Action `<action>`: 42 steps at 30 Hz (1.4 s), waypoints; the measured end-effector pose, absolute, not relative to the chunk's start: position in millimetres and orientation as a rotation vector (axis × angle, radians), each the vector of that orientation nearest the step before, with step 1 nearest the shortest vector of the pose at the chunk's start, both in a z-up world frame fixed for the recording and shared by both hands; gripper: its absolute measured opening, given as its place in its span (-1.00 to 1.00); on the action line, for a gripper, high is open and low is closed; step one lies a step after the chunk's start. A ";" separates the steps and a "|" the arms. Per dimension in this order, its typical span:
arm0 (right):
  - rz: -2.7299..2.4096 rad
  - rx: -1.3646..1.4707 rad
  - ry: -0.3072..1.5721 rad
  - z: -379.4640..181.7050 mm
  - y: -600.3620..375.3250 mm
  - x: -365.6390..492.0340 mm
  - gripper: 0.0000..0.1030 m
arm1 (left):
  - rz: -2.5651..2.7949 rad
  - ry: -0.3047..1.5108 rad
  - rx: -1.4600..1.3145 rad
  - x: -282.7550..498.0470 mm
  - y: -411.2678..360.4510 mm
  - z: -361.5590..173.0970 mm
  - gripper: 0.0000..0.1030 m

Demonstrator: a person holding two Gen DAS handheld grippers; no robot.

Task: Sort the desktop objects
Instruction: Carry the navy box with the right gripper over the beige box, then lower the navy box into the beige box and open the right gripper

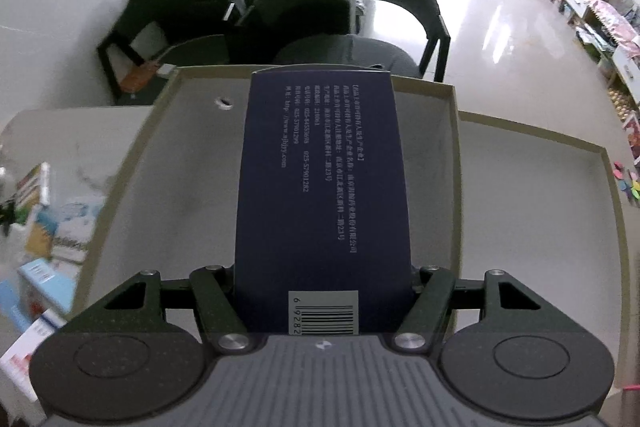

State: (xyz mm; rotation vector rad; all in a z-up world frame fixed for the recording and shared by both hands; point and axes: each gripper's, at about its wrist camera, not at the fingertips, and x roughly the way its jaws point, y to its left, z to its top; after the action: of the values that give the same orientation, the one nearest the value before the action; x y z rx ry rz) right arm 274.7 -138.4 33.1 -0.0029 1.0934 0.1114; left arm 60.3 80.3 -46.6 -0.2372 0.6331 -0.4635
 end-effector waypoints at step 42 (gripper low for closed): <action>0.460 -0.738 1.024 11.6 -104.3 219.4 0.30 | -0.475 0.666 -0.253 68.1 69.3 -53.3 1.00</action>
State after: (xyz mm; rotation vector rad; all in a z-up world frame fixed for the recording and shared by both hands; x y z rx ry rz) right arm 219.4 -104.3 11.6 -0.7378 1.0235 0.4596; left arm 68.1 69.3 -53.3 -0.2534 0.6661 -0.4749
